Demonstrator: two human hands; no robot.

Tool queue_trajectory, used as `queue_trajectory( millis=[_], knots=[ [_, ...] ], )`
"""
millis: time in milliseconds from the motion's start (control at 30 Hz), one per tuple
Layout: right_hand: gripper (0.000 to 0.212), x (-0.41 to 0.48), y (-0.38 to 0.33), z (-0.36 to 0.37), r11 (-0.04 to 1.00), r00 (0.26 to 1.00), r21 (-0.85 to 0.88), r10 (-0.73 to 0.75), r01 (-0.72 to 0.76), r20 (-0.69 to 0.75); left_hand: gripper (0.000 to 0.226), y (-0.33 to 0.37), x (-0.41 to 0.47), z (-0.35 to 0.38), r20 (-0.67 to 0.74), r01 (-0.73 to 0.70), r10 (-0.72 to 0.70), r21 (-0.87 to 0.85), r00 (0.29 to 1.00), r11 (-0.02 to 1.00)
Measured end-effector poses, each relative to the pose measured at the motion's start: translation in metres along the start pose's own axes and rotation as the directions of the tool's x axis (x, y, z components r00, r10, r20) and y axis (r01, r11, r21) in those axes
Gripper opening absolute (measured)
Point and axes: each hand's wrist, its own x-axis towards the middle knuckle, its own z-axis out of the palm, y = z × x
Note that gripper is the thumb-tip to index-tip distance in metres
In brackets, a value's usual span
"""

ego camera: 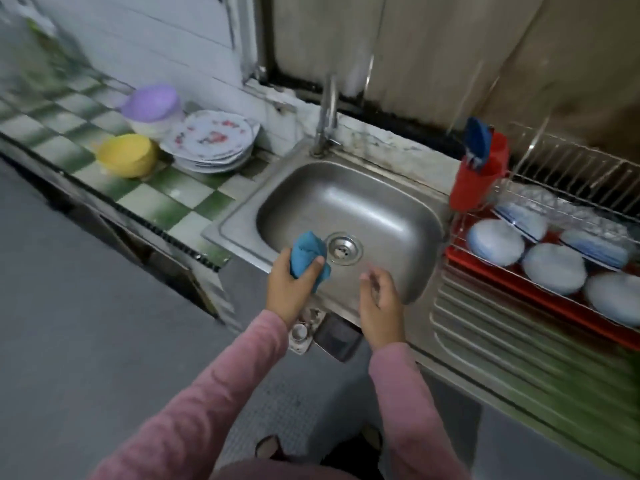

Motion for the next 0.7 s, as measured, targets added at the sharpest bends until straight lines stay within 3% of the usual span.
queue_trajectory(
  millis=[167,433,700],
  knots=[
    [0.007,-0.01,-0.035,0.082,0.999,0.979,0.002,-0.041,0.042,0.2,0.016,-0.004,0.009,-0.105,-0.17,0.016,-0.012,0.02,0.985,1.0],
    [0.018,0.001,-0.078,0.202,0.996,0.909,-0.036,-0.057,0.079,0.413,0.018,-0.013,0.039,-0.22,-0.431,0.024,-0.037,-0.036,0.902,0.999],
    [0.026,0.059,-0.125,0.336,0.994,0.864,-0.072,-0.033,0.079,0.502,0.02,-0.012,0.145,-0.317,-0.487,0.016,-0.031,-0.034,0.873,0.999]
  ],
)
